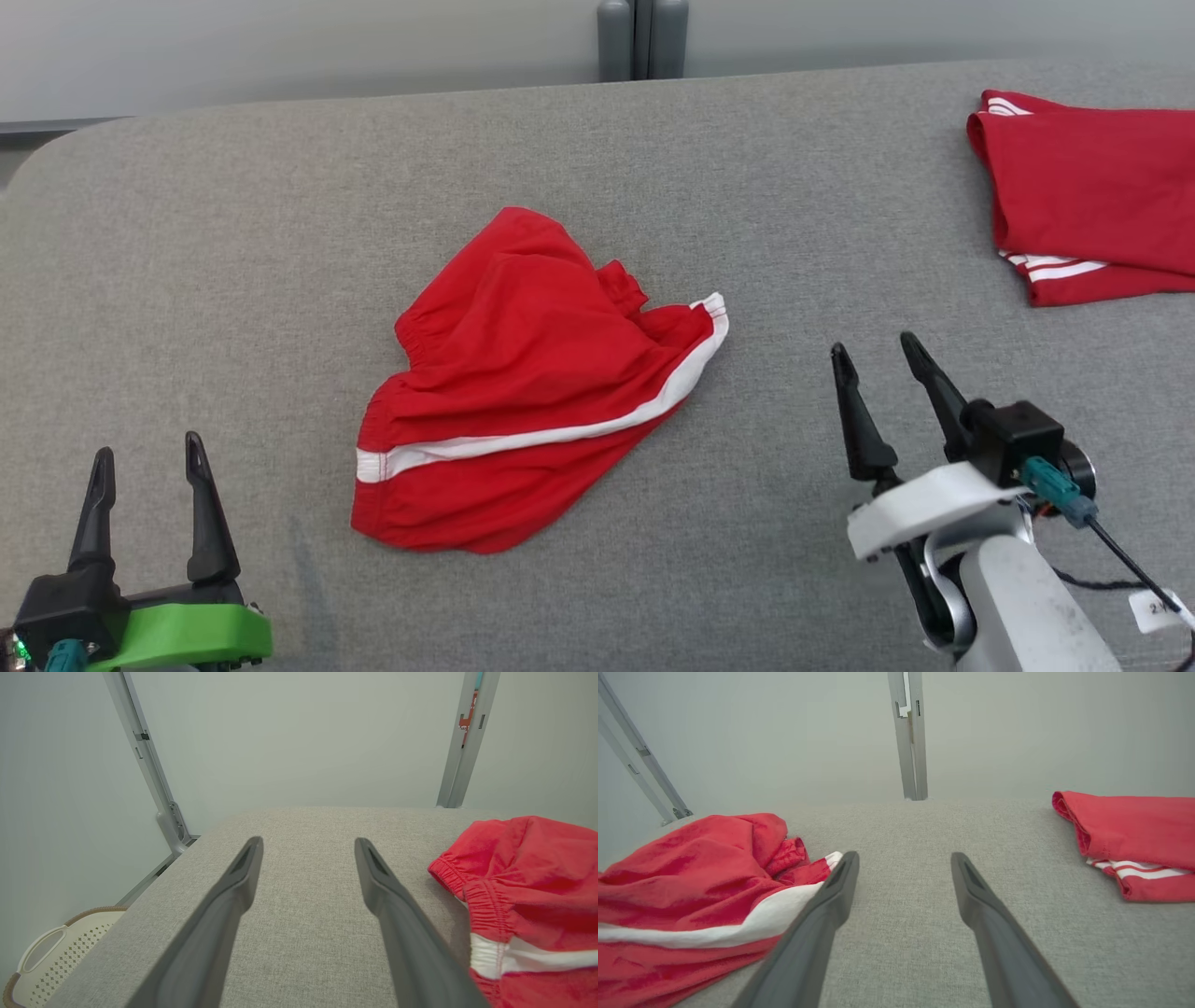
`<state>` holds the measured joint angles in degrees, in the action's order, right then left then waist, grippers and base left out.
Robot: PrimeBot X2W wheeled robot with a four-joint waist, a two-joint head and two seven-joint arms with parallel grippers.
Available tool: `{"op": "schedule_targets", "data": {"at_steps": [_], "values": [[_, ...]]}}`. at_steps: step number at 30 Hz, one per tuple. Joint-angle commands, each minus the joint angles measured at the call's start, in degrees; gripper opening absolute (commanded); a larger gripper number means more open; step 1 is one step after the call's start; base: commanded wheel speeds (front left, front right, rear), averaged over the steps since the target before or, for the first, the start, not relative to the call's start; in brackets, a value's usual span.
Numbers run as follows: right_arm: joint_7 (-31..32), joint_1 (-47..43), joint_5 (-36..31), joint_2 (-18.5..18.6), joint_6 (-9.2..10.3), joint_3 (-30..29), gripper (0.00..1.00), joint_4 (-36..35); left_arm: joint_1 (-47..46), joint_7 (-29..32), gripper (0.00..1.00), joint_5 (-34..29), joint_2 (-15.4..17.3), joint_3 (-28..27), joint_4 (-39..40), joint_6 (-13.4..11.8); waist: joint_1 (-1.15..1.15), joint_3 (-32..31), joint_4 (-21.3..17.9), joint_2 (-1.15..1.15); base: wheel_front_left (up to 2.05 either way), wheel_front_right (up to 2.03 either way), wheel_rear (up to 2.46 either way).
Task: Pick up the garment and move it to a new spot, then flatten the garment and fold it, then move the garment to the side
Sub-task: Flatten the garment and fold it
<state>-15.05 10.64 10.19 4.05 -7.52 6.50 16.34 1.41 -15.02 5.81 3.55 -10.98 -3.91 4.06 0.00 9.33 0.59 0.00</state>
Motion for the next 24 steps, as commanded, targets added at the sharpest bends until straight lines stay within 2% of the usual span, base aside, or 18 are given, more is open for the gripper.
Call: {"op": "schedule_targets", "data": {"at_steps": [1,5,12,20,24], "values": [[-0.1,2.3,-0.3,0.5,0.07,1.2,1.00,0.2,-1.0,-0.2,1.00,-0.8,-0.1,-0.1,0.0,0.3,0.00,0.4,0.3,0.00,0.00,0.00,0.00],[-0.1,8.6,-0.4,2.0,0.07,5.6,1.00,3.2,-2.5,-0.2,1.00,-1.1,-0.4,0.4,-0.2,0.7,0.00,1.4,1.3,0.00,0.00,0.00,0.00],[2.7,19.2,0.9,3.6,0.07,11.2,1.00,13.8,-4.6,-0.2,1.00,-1.0,-0.6,1.2,-0.5,1.0,0.00,3.4,3.8,0.00,0.00,0.00,0.00],[3.6,22.5,5.9,4.6,0.07,15.2,1.00,24.6,-5.8,-0.2,1.00,0.5,-0.6,2.9,-0.1,0.2,0.00,4.7,6.4,0.00,0.00,0.00,0.00],[4.4,23.4,10.0,3.9,0.07,17.3,1.00,28.3,-6.2,-0.2,1.00,0.8,-0.6,4.1,-0.1,-0.2,0.00,5.6,7.4,0.00,0.00,0.00,0.00]]}}
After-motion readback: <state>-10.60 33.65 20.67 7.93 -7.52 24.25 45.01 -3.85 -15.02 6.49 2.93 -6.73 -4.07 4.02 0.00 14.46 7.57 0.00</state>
